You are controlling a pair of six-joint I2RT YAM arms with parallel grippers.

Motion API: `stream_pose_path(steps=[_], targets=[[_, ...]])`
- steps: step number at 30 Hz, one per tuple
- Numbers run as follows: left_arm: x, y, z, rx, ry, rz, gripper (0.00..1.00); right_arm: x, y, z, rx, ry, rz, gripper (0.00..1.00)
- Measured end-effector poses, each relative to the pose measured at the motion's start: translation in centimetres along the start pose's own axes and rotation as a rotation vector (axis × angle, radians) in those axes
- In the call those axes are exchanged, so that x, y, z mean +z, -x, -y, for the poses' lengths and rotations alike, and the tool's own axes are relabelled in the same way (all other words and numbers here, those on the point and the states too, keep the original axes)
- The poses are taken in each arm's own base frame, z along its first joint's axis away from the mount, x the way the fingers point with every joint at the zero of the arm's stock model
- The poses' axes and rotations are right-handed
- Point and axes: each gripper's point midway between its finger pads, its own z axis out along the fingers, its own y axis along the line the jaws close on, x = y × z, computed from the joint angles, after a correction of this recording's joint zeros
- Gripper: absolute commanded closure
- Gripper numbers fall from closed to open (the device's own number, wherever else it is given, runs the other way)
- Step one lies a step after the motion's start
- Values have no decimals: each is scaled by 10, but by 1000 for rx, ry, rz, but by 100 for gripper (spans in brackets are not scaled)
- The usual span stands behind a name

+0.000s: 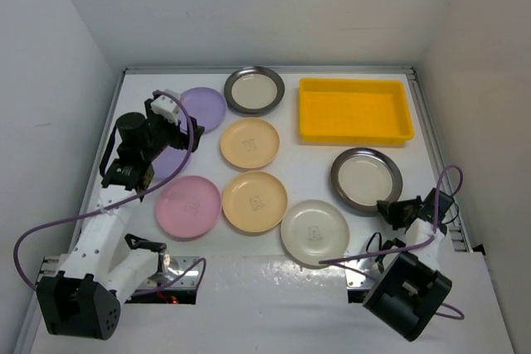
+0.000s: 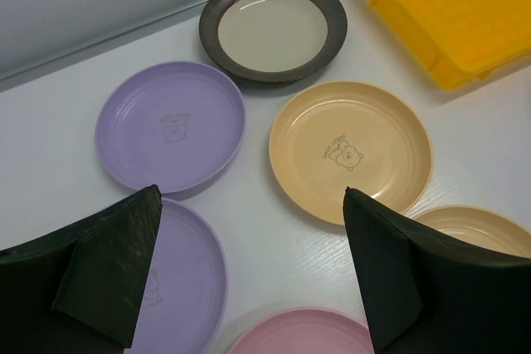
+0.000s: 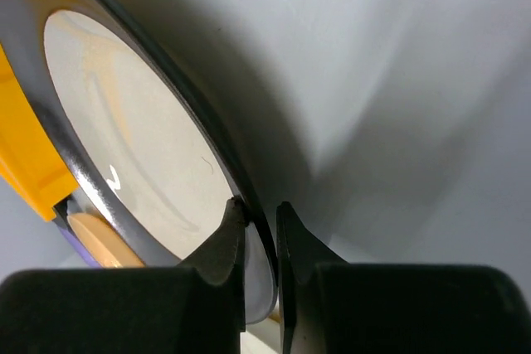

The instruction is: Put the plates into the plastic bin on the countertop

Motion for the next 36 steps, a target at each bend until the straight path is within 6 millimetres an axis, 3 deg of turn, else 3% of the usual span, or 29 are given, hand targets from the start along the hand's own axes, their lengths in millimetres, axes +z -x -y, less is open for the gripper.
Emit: stream_pose_path(steps=[6,9,14,19,24,28,31,34,36], targets=[[-1,4,4,8,-4,13,9,-17,10,1,10,-29,102,100],[-1,7,7,14,-9,21,9,-39,23,-8,52,-63,182,100],[1,9,11,25,-10,26,9,-82,56,-44,74,-7,365,100],[0,12,8,41,9,39,9,-113,68,-48,86,-62,452,100],[1,10,5,50,25,44,9,-138,75,-69,65,-42,478,100],[2,6,5,49,28,41,9,-159,86,-107,23,51,497,100],[3,2,5,48,27,38,9,-161,93,-143,-16,137,464,100],[5,-2,5,45,26,27,9,-141,89,-183,-124,171,389,100],[7,-6,4,42,26,15,9,-116,70,-216,-264,185,324,100]])
